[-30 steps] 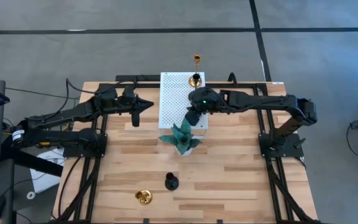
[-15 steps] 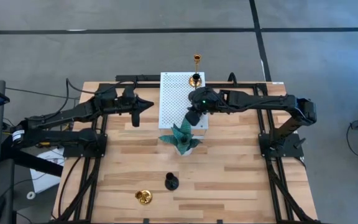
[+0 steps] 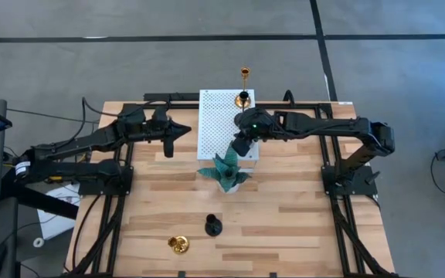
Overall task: Pick & Place candle stick holders
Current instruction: Put the bottom transparent candle holder on the shelf, then put the gold candle holder on the shelf aligned with the other gold candle holder
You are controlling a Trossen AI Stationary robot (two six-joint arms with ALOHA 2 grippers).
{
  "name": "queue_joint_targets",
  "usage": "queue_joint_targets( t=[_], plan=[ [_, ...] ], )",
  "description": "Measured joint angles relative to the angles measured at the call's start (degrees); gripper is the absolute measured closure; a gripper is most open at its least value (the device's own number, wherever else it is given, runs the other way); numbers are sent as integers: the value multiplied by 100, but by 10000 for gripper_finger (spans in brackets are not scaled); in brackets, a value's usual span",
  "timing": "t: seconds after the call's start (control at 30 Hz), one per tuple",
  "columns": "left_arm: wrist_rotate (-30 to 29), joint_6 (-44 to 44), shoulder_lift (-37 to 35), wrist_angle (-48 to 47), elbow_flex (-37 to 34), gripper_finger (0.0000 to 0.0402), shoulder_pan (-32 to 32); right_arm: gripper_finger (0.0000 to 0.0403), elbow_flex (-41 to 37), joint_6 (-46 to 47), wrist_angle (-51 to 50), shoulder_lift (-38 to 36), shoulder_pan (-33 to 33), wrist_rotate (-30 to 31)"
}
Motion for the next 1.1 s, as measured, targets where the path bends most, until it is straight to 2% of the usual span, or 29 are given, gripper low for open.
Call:
queue_joint_targets(
  t=[0.2,0.4,0.77,0.9,1.1],
  plan=[
    [-1,0,0,0,0,392,0,187,4,-12,-8,-72,9,-61],
    [1,0,0,0,0,392,0,139,-2,-11,-112,-265,6,-438],
    [-1,0,0,0,0,392,-2,132,-2,7,-389,-1266,58,-838],
    [-1,0,0,0,0,392,0,132,-2,219,-356,-1776,148,-1192],
    [-1,-2,0,0,0,392,0,132,-2,247,-352,-2431,393,-2035]
  ],
)
